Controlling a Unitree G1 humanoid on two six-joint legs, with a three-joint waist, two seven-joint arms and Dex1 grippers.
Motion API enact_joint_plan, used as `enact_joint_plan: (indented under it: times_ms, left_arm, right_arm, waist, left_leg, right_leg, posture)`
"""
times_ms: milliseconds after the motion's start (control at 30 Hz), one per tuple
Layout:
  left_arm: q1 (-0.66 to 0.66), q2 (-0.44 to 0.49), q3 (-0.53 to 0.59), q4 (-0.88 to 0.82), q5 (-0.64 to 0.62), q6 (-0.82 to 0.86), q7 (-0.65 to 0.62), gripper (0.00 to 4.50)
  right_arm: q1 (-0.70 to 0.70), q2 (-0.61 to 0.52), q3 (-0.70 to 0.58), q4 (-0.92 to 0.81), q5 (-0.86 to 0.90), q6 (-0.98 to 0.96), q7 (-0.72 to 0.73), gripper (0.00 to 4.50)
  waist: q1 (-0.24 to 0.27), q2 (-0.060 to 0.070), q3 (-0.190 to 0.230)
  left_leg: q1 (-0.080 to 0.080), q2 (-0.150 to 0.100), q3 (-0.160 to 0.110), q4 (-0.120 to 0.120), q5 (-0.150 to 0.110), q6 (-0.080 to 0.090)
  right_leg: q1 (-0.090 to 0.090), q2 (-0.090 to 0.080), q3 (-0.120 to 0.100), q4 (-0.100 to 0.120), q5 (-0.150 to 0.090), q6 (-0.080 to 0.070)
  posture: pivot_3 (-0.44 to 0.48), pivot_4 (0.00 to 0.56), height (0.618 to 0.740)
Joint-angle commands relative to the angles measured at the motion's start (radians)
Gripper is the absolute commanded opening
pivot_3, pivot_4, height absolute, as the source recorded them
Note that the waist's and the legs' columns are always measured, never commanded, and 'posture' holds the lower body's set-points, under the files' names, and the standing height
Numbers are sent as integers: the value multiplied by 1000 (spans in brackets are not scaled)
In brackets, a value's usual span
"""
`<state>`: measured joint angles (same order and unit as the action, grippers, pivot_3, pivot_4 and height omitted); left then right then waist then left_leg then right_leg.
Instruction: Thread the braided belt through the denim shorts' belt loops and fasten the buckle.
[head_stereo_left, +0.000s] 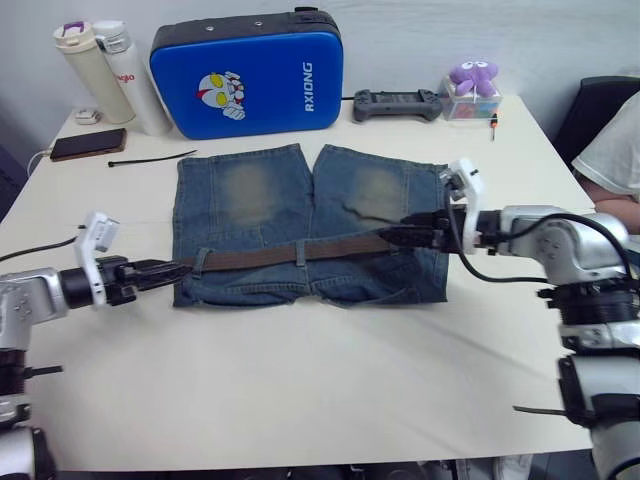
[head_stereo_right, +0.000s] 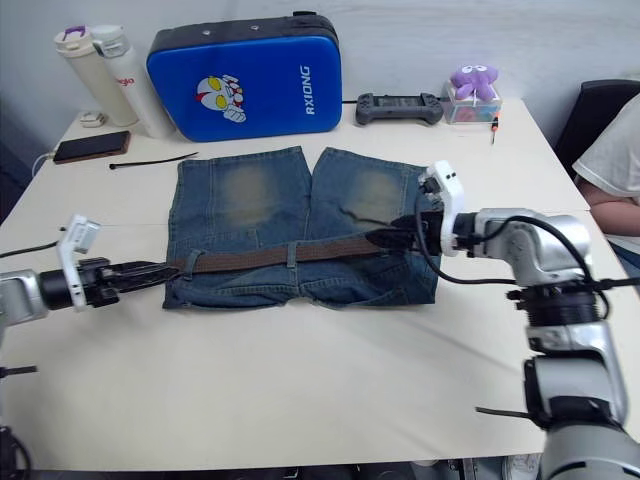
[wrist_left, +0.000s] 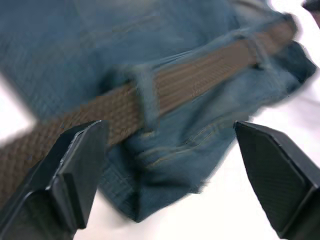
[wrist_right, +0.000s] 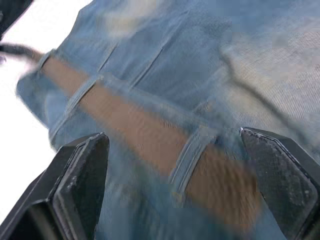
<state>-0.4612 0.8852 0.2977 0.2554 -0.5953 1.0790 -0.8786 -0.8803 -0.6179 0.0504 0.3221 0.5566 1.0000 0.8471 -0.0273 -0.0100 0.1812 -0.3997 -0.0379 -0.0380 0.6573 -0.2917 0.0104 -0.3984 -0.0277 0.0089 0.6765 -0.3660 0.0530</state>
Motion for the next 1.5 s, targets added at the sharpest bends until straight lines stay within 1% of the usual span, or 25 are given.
enact_joint_plan:
  times_ms: [33, 100, 133, 300, 433, 500, 567, 600, 700, 733, 767, 833, 867, 900, 967, 1000, 1033, 1133, 1200, 1267, 1300, 1333, 1433, 1500]
  left_arm:
    - [-94, -40, -2, 66, 20, 18, 79, 4408]
    - [-124, -46, -14, 99, 24, 26, 76, 4408]
    - [-133, -42, -20, 115, 27, 26, 71, 4408]
    - [-143, -29, -105, 167, 62, 9, 16, 4408]
    - [-138, -50, -191, 157, 97, -35, -35, 4408]
    - [-151, -66, -205, 166, 106, -45, -42, 4408]
    - [-166, -73, -217, 172, 113, -53, -54, 4500]
    - [-176, -75, -217, 177, 115, -53, -57, 4500]
    - [-201, -65, -219, 191, 123, -67, -79, 3802]
    - [-207, -57, -220, 195, 126, -76, -90, 3331]
    - [-212, -53, -218, 199, 128, -83, -99, 3003]
    - [-223, -45, -209, 210, 125, -88, -121, 2134]
    - [-225, -42, -207, 212, 125, -98, -132, 1689]
    - [-227, -38, -207, 211, 123, -99, -143, 1335]
    - [-229, -37, -204, 209, 120, -111, -165, 466]
    - [-229, -37, -200, 207, 117, -115, -172, 184]
    - [-230, -38, -197, 206, 117, -118, -176, 106]
    - [-215, -34, -179, 166, 96, -150, -220, 106]
    - [-181, -26, -175, 110, 91, -215, -271, 106]
    - [-113, -11, -201, 56, 157, -420, -326, 106]
    - [-85, -14, -190, 34, 153, -475, -353, 106]
    - [-57, -18, -177, 18, 153, -549, -380, 106]
    - [12, -11, -163, -15, 154, -694, -453, 106]
    - [78, -13, -150, -40, 185, -892, -495, 106]
  right_arm:
    - [-70, 34, -21, 128, -63, -71, -35, 4500]
    - [-77, 36, -1, 157, -95, -99, -12, 4500]
    - [-77, 42, -9, 169, -87, -86, -2, 4500]
    - [-58, 46, -9, 227, -123, -114, 24, 4500]
    - [-53, 48, -16, 255, -133, -111, 45, 4500]
    - [-45, 44, -6, 243, -137, -100, 66, 4500]
    - [-38, 45, -11, 235, -135, -90, 76, 3971]
    - [-36, 44, -13, 234, -136, -89, 80, 3624]
    - [-24, 41, -15, 219, -134, -80, 92, 2468]
    - [-18, 38, -14, 209, -132, -75, 97, 1981]
    - [-14, 36, -15, 202, -131, -71, 101, 1605]
    - [-6, 32, -18, 182, -128, -60, 107, 670]
    - [-3, 29, -21, 169, -123, -53, 112, 277]
    - [2, 24, -23, 151, -119, -46, 119, 121]
    - [13, 14, -24, 108, -111, -35, 136, 123]
    - [21, 7, -29, 74, -101, -27, 147, 123]
    - [27, 3, -33, 50, -94, -21, 153, 123]
    - [66, -20, -43, -53, -83, -38, 175, 123]
    - [107, -42, -52, -133, -84, -85, 188, 123]
    - [159, -67, -54, -215, -95, -150, 203, 123]
    - [199, -81, -54, -271, -97, -190, 217, 123]
    - [263, -98, -54, -341, -116, -276, 234, 123]
    - [396, -128, -63, -465, -147, -436, 253, 123]
    - [526, -123, -111, -553, -160, -584, 251, 123]
  waist:
    - [3, 0, 0]
    - [2, 0, 0]
    - [0, -1, 0]
    - [-5, -1, 0]
    - [-3, 0, -1]
    - [-2, 1, -1]
    - [-1, 1, -1]
    - [0, 1, -1]
    - [1, 1, -1]
    - [1, 1, -1]
    - [0, 1, -1]
    - [0, 1, -1]
    - [0, 1, -1]
    - [0, 1, -1]
    - [0, 1, -1]
    - [0, 1, -1]
    - [0, 1, -1]
    - [0, 1, -1]
    - [0, 1, -1]
    - [1, 1, -1]
    - [1, 1, -1]
    - [2, 1, -1]
    - [3, 1, -1]
    - [3, 1, -1]
  left_leg:
    - [-4, 0, -1, 4, 2, -4]
    - [-10, -2, -1, 7, 2, -5]
    - [-11, -2, -1, 7, 2, -4]
    - [-11, -2, 2, 7, 2, -5]
    - [-9, -2, 3, 7, 2, -5]
    - [-9, -2, 4, 7, 2, -5]
    - [-9, -2, 4, 7, 2, -5]
    - [-9, -2, 4, 7, 2, -5]
    - [-9, -2, 4, 8, 2, -5]
    - [-9, -2, 4, 8, 2, -5]
    - [-9, -2, 4, 8, 2, -4]
    - [-9, -2, 4, 7, 2, -5]
    - [-9, -2, 4, 7, 2, -5]
    - [-9, -2, 4, 7, 2, -5]
    - [-9, -2, 4, 8, 2, -5]
    - [-9, -2, 4, 8, 2, -5]
    - [-9, -2, 4, 8, 2, -5]
    - [-10, -2, 4, 7, 2, -5]
    - [-10, -2, 4, 7, 2, -5]
    - [-10, -2, 4, 7, 1, -5]
    - [-10, -2, 4, 7, 1, -5]
    - [-10, -2, 4, 7, 1, -5]
    - [-10, -1, 4, 6, 1, -5]
    - [-10, -1, 4, 7, 1, -5]
  right_leg:
    - [-3, 0, -1, 2, 0, 0]
    - [-9, -1, -1, 6, 0, 0]
    - [-11, -2, -1, 7, 0, 0]
    - [-12, -2, -1, 7, 0, 1]
    - [-11, -2, 0, 7, 0, 1]
    - [-11, -2, 0, 8, 0, 1]
    - [-11, -3, 0, 8, 0, 1]
    - [-11, -3, 0, 8, 0, 1]
    - [-11, -3, 0, 8, 0, 1]
    - [-11, -3, 0, 8, 0, 1]
    - [-11, -3, 0, 8, 0, 1]
    - [-12, -3, 0, 8, 0, 1]
    - [-12, -3, 0, 8, 0, 1]
    - [-12, -3, 0, 8, 0, 1]
    - [-12, -3, 0, 8, 0, 1]
    - [-12, -3, 0, 9, 0, 1]
    - [-12, -3, 0, 8, 0, 1]
    - [-12, -3, 0, 8, 0, 1]
    - [-12, -3, 0, 8, 0, 1]
    - [-12, -3, 0, 8, 0, 1]
    - [-12, -3, 0, 7, 0, 1]
    - [-12, -3, 0, 6, 0, 1]
    - [-11, -2, 0, 5, 0, 1]
    - [-10, -2, 0, 4, 0, 1]
  posture:
    - [0, 150, 739]
    - [0, 150, 739]
    - [0, 150, 739]
    - [0, 150, 739]
    - [0, 150, 739]
    - [0, 150, 739]
    - [0, 150, 739]
    - [0, 150, 739]
    - [0, 150, 739]
    - [0, 150, 739]
    - [0, 150, 739]
    - [0, 150, 739]
    - [0, 150, 739]
    - [0, 150, 739]
    - [0, 150, 739]
    - [0, 150, 739]
    - [0, 150, 739]
    - [0, 150, 739]
    - [0, 150, 739]
    - [0, 150, 739]
    - [0, 150, 739]
    - [0, 150, 739]
    - [0, 150, 739]
    - [0, 150, 739]
